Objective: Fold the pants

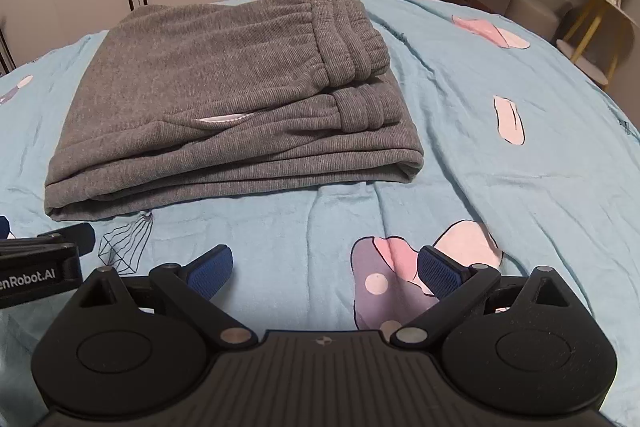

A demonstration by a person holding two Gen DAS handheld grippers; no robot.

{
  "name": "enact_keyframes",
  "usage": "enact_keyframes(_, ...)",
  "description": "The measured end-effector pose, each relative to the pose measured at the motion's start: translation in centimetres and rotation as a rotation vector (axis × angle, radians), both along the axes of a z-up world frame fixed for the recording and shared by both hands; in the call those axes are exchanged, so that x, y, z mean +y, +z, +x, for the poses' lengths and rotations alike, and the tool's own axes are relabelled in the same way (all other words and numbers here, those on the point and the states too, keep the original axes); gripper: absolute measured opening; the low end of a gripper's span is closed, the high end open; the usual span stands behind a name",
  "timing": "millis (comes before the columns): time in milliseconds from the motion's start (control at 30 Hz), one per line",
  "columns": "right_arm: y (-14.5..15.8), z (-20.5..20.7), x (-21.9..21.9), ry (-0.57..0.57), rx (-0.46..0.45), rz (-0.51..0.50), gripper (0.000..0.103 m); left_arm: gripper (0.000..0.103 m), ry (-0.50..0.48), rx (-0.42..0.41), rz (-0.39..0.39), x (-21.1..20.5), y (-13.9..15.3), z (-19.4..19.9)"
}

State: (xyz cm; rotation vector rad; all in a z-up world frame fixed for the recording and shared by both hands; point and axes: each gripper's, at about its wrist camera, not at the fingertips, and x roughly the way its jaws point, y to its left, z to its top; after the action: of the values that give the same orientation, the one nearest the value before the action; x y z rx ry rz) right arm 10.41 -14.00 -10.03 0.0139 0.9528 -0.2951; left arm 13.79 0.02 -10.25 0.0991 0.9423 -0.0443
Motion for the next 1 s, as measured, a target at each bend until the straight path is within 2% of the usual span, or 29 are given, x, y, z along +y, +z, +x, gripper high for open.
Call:
enact_keyframes(433,-0.08,-0.01,-0.65,-0.017,0.003,0.036,0.099,0.101,-0.007,0.017,0.015,-0.19,-0.62,-0.05)
enact_keyframes(1000,-0.22,0.15,-0.5,-0.011,0.008,0.029,0.099,0.101,0.013,0.022,-0.003,0.16,-0.61,0.12)
